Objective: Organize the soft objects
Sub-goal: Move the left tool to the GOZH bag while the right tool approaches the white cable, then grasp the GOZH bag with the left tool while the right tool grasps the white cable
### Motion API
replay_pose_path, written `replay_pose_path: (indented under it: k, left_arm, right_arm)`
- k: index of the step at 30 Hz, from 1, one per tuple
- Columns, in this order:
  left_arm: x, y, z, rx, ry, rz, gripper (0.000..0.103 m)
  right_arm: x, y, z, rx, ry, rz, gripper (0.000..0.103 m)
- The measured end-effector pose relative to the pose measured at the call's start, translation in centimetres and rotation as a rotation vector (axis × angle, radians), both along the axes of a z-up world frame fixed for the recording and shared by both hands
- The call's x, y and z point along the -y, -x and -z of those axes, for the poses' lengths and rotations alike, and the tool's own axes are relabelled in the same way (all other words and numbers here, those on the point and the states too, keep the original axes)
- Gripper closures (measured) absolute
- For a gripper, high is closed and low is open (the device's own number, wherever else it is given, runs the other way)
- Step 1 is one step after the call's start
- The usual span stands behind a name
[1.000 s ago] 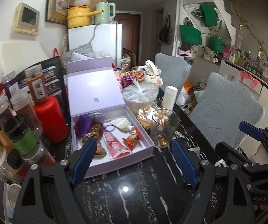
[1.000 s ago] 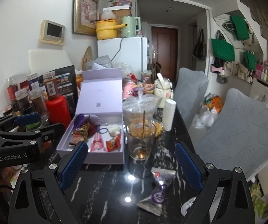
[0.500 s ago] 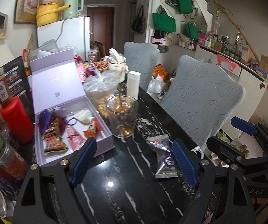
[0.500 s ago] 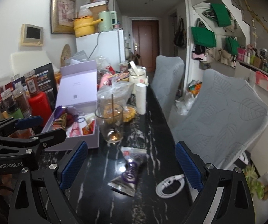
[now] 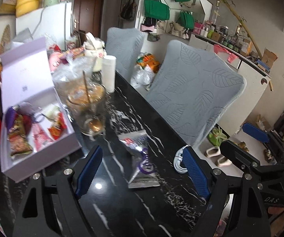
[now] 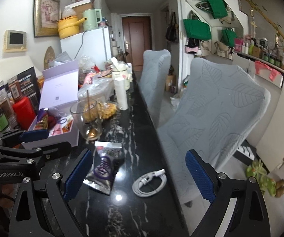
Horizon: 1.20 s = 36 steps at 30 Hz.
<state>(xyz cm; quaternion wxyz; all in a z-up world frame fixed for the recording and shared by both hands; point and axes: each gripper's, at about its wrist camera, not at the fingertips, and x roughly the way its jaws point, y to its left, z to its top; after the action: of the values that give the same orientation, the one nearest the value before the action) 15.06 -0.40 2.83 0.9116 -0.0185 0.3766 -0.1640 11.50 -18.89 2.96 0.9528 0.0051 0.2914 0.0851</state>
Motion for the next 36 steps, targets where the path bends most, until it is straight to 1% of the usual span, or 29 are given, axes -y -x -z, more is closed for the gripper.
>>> replay_pose_path:
  k: [7, 19, 25, 31, 34, 36]
  left_arm:
    - [1.7, -1.4, 2.4, -0.060, 0.000, 0.018, 0.020]
    - [2.8, -3.7, 6.6, -0.137, -0.045, 0.016, 0.020]
    - [3.0, -5.0, 8.3, -0.166, -0.064, 0.002, 0.020]
    - [2.8, -6.2, 9.5, -0.194, -0.085, -0.017, 0.020]
    - [2.6, -6.9, 9.9, -0.216, -0.061, -0.016, 0.020]
    - [2.5, -7.2, 10.2, -0.226, -0.057, -0.010, 0.020]
  right_arm:
    - [1.7, -0.8, 2.1, -0.030, 0.013, 0.011, 0.007]
    - [2.2, -3.5, 6.9, -0.116, 0.014, -0.037, 0.007]
    - [2.0, -5.3, 9.7, -0.196, 0.017, -0.050, 0.007]
    - [1.6, -6.8, 11.5, -0.271, 0.043, -0.067, 0.007]
    - [1.6, -7.5, 12.1, -0.308, 0.029, -0.071, 0.007]
    - [1.6, -8.0, 12.4, -0.331, 0.038, -0.066, 0.007]
